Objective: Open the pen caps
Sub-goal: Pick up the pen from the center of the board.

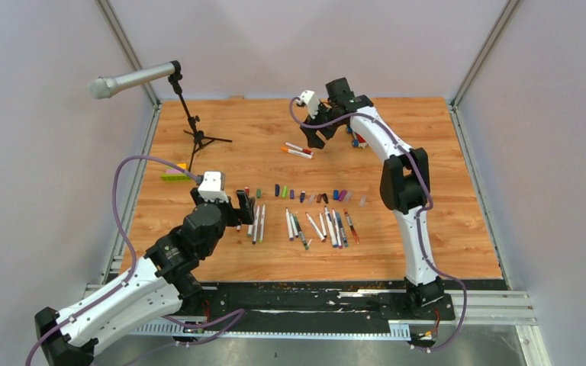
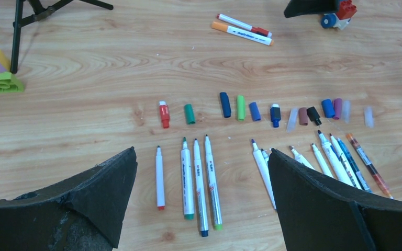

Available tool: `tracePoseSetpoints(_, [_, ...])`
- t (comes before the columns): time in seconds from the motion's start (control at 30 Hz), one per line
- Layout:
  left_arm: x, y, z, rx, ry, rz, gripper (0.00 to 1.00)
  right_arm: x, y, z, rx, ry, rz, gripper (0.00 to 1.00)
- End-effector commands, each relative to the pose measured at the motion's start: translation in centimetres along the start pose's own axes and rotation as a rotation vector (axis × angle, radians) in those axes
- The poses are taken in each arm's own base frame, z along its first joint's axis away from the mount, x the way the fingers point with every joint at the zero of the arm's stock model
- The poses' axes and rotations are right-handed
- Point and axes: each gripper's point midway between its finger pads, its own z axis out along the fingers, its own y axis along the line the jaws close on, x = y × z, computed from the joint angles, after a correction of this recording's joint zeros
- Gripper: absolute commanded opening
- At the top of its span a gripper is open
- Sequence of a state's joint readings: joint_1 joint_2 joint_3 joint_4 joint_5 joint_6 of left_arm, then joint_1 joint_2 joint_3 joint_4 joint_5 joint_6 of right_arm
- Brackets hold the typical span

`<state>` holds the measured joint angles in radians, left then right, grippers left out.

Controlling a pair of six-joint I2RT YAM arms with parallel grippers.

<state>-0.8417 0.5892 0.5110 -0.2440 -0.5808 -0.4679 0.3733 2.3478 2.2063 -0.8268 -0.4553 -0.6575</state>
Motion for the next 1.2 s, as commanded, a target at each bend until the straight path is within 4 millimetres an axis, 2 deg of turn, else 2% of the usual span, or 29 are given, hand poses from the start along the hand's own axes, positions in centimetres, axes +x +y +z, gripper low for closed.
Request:
tracePoseSetpoints(0.0, [-0.4,0.8,0.2,-0.047,-0.028,-0.012,1.0,-2.0,-1.6,1.2,0.107,-0.016,-0.003,0.73])
tracePoseSetpoints(0.17, [-0.4,1.0,0.4,-0.062,-0.028,-0.006,1.0,-1.5,-0.8,3.9,0.109,0.019,-0.019,0.56])
tracePoseSetpoints(0.33, [-0.3,1.1,0.4,-0.068,-0.025,-0.002,1.0,-0.8,-1.1,5.1,0.114,0.033,-0.017,0.38])
tracePoseSetpoints(0.47, [-0.1,1.1,0.4,-0.071,-0.02,-0.003,1.0,-0.5,-1.0,5.6,0.101,0.036,-0.016,0.31])
tracePoseSetpoints(0.7, [0.0,1.3,0.4,-0.078,-0.014,0.001,1.0,0.3,-0.1,6.7,0.057,0.041,0.005,0.3])
tracePoseSetpoints(1.17, [0.2,1.3,0.4,-0.08,-0.008,-0.003,1.0,2.0,0.3,8.1,0.044,0.078,0.029,0.31])
